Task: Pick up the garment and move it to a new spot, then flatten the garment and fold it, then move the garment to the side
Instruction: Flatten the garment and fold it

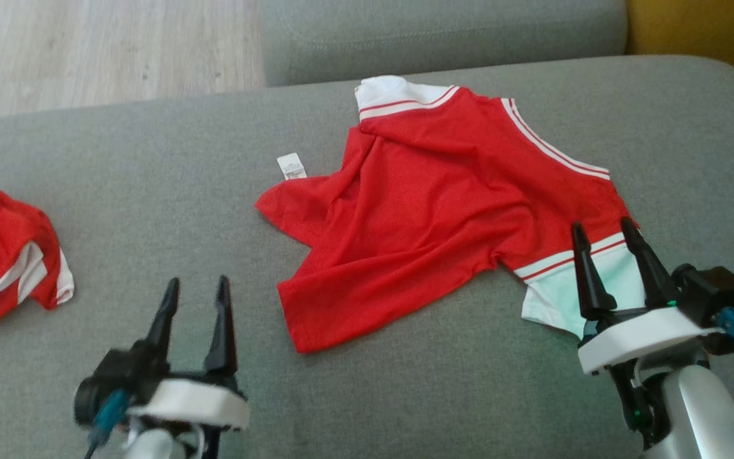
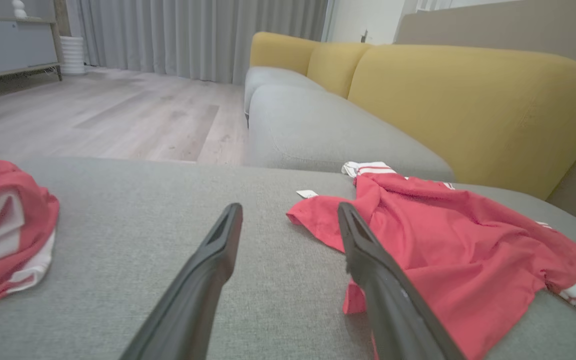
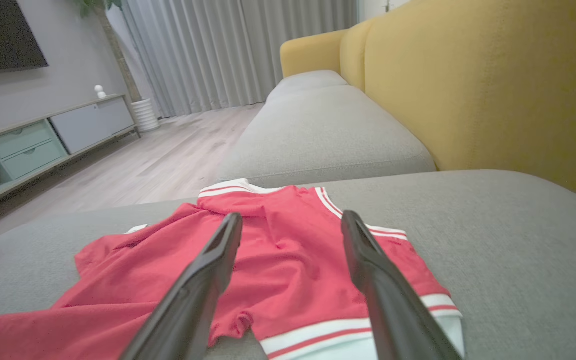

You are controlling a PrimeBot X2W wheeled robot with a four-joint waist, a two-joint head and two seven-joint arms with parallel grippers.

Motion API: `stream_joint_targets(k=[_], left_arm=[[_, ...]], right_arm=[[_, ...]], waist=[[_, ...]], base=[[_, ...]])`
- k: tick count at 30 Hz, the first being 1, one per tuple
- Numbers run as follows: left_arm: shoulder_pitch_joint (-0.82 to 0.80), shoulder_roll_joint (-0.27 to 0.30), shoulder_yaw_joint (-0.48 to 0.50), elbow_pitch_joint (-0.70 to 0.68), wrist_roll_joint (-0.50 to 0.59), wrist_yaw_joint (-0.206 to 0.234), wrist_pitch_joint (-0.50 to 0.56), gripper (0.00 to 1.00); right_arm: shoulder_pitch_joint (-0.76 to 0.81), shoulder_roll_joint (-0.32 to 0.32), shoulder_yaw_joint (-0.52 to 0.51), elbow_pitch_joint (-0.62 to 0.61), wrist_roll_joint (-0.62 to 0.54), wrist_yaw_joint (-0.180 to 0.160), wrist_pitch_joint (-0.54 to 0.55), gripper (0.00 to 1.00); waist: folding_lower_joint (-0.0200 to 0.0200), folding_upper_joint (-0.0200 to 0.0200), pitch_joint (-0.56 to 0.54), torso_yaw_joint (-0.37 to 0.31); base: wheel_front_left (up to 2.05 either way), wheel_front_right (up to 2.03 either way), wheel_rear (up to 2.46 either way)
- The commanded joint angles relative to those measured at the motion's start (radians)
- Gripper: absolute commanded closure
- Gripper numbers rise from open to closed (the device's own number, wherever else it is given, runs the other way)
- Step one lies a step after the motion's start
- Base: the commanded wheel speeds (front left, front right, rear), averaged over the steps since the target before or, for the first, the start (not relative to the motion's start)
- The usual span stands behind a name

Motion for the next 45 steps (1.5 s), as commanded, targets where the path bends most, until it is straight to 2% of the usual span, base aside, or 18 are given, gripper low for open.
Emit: stream_joint_targets(k=[1,8,12,19,25,28,29,30,31,34,38,41,45], left_arm=[[-0.098,-0.010,0.023,-0.001,-0.003,0.011,0.030,0.00],[-0.368,-0.113,-0.023,0.253,-0.062,0.034,0.238,0.00],[-0.485,-0.131,-0.026,0.412,-0.095,0.082,0.328,0.00],[-0.564,-0.138,-0.028,0.563,-0.144,0.117,0.419,0.00],[-0.604,-0.140,-0.016,0.618,-0.219,0.073,0.409,0.00],[-0.621,-0.141,-0.026,0.657,-0.257,0.047,0.445,0.00],[-0.627,-0.141,-0.034,0.670,-0.264,0.037,0.466,0.28],[-0.634,-0.141,-0.040,0.680,-0.268,0.024,0.477,0.74],[-0.644,-0.139,-0.041,0.683,-0.271,0.008,0.475,1.00],[-0.697,-0.091,-0.047,0.672,-0.254,-0.047,0.439,1.00],[-0.799,0.018,-0.059,0.617,-0.216,-0.140,0.388,1.00],[-0.870,0.109,-0.080,0.567,-0.168,-0.172,0.351,1.00],[-0.937,0.192,-0.105,0.513,-0.106,-0.184,0.291,1.00]], right_arm=[[-0.023,0.006,0.014,-0.088,-0.015,0.007,0.024,0.00],[0.013,0.029,0.038,-0.236,-0.037,0.007,0.111,0.00],[0.008,0.036,0.068,-0.264,-0.039,0.007,0.127,0.00],[0.004,0.042,0.081,-0.278,-0.037,0.007,0.131,0.00],[0.000,0.046,0.097,-0.288,-0.030,0.007,0.130,0.00],[-0.003,0.047,0.112,-0.291,-0.028,0.007,0.129,0.00],[-0.004,0.048,0.117,-0.292,-0.025,0.007,0.128,0.00],[-0.006,0.048,0.121,-0.292,-0.023,0.007,0.126,0.00],[-0.008,0.048,0.125,-0.292,-0.020,0.007,0.124,0.00],[-0.016,0.049,0.134,-0.293,-0.010,0.007,0.118,0.00],[-0.026,0.050,0.143,-0.290,-0.003,0.007,0.105,0.00],[-0.030,0.051,0.149,-0.281,0.006,0.007,0.091,0.00],[-0.040,0.051,0.165,-0.260,0.029,0.007,0.070,0.00]], waist=[[0.0001,0.0000,0.018,0.001],[0.0001,0.0000,0.086,-0.018],[0.0001,0.0000,0.114,-0.055],[0.0001,0.0000,0.136,-0.097],[0.0001,0.0000,0.146,-0.124],[0.0001,0.0000,0.151,-0.138],[0.0001,0.0000,0.154,-0.143],[0.0001,0.0000,0.157,-0.147],[0.0001,0.0000,0.160,-0.151],[0.0001,0.0000,0.173,-0.164],[0.0001,0.0000,0.188,-0.178],[0.0001,0.0000,0.197,-0.185],[0.0001,0.0000,0.209,-0.194]], base=[[0.00,0.00,0.00],[0.00,0.00,0.00],[0.00,0.00,0.00],[0.00,0.00,0.00],[0.00,0.00,0.00],[0.00,0.00,0.00],[0.00,0.00,0.00],[0.00,0.00,0.00],[0.00,0.00,0.00],[0.00,0.00,0.00],[0.00,0.00,0.00],[0.00,0.00,0.00],[0.00,0.00,0.00]])
